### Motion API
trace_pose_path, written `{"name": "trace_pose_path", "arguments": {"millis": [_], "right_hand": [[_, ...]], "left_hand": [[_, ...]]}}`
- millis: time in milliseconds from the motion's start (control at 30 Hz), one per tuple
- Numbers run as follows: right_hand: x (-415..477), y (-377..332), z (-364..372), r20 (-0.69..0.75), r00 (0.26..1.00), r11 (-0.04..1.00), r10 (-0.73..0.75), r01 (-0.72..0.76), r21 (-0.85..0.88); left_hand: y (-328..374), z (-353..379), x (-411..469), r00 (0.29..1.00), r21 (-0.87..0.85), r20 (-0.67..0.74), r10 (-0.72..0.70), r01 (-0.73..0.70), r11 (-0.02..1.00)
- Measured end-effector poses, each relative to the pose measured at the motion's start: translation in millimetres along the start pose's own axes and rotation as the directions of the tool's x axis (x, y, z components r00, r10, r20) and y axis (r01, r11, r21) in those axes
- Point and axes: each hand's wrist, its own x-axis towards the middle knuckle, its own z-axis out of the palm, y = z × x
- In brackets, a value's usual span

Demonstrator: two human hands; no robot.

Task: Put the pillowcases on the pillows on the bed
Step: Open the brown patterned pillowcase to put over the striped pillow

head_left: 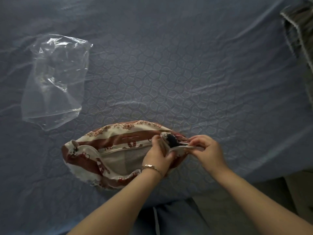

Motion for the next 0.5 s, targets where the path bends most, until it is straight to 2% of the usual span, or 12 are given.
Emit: {"name": "trace_pose_path", "arguments": {"millis": [67, 200, 233, 300, 367, 400, 467, 500], "right_hand": [[1.2, 2.9, -7.5, 0.012, 0.999, 0.999, -0.053, 0.053, -0.012], [4.8, 8.2, -19.8, -0.011, 0.998, 0.995, -0.062, 0.061, -0.083], [5.2, 9.3, -22.6, -0.045, 0.998, 0.995, -0.036, 0.032, -0.092], [8.7, 11.2, -24.8, -0.064, 0.998, 0.990, -0.014, 0.005, -0.141], [7.4, 14.5, -20.0, -0.013, 0.999, 0.967, -0.047, 0.042, -0.253], [4.7, 14.6, -18.7, 0.004, 0.998, 0.950, -0.065, 0.063, -0.305], [1.3, 8.5, -18.9, 0.032, 0.993, 0.923, -0.113, 0.116, -0.368], [1.0, 2.3, -22.3, 0.053, 0.988, 0.909, -0.147, 0.156, -0.386]], "left_hand": [[2.3, 9.3, 3.4, 0.997, -0.231, -0.005, -0.071, 0.068, 0.970], [3.2, 25.3, -2.5, 0.997, -0.348, 0.056, 0.053, -0.031, 0.937], [4.9, 28.7, -7.4, 0.991, -0.331, 0.090, 0.098, -0.063, 0.941], [13.0, 38.5, -2.9, 0.970, -0.171, 0.211, 0.119, -0.083, 0.982], [21.6, 44.6, 9.5, 0.970, 0.089, 0.241, -0.032, 0.010, 0.996], [25.4, 45.6, 14.4, 0.974, 0.154, 0.209, -0.087, 0.055, 0.986], [21.1, 38.9, 18.7, 0.989, 0.216, 0.143, -0.021, -0.011, 0.976], [20.4, 42.9, 25.6, 0.993, 0.209, 0.095, -0.067, 0.046, 0.977]]}}
